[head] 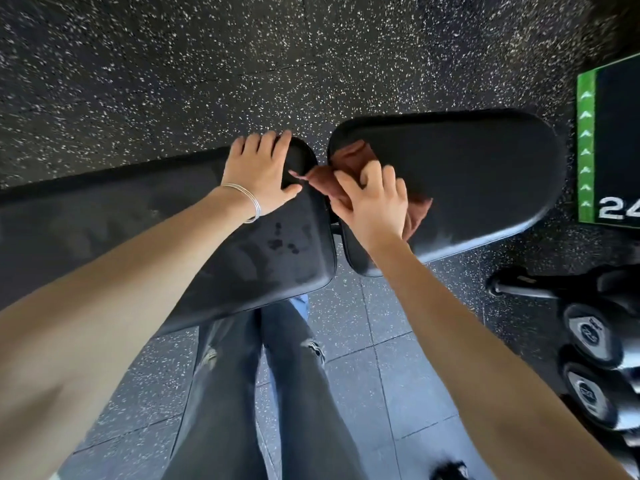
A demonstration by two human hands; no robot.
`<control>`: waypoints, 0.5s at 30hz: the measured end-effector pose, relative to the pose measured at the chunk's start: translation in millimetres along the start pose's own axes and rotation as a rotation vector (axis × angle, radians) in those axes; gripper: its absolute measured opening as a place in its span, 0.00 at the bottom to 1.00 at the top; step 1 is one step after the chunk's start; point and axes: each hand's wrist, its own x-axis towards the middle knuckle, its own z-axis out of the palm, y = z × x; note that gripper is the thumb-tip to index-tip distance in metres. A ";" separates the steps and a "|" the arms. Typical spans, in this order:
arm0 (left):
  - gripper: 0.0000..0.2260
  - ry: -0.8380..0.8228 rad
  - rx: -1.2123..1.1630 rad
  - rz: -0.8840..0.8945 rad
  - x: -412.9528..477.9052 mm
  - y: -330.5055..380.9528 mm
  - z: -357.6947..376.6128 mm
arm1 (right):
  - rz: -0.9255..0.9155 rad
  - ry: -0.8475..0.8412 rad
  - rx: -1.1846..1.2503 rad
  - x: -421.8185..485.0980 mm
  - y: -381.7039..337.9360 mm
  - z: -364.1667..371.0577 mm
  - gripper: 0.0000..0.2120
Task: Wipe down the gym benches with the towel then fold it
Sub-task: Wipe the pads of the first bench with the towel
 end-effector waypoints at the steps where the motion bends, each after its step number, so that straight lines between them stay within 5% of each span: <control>1: 0.38 0.001 -0.001 -0.008 0.1 0.5 0.1 | 0.042 0.001 0.000 11.3 -5.3 -1.5 0.13; 6: 0.38 -0.007 0.027 -0.010 2.4 0.1 -0.4 | 0.279 -0.068 0.025 89.1 -17.9 -2.0 0.19; 11: 0.37 0.012 0.014 -0.019 1.1 3.5 1.0 | 0.092 0.080 0.052 10.1 -3.6 -0.4 0.15; 15: 0.38 0.029 -0.009 -0.034 -0.2 4.4 2.2 | -0.039 0.042 0.087 -68.0 9.4 2.1 0.12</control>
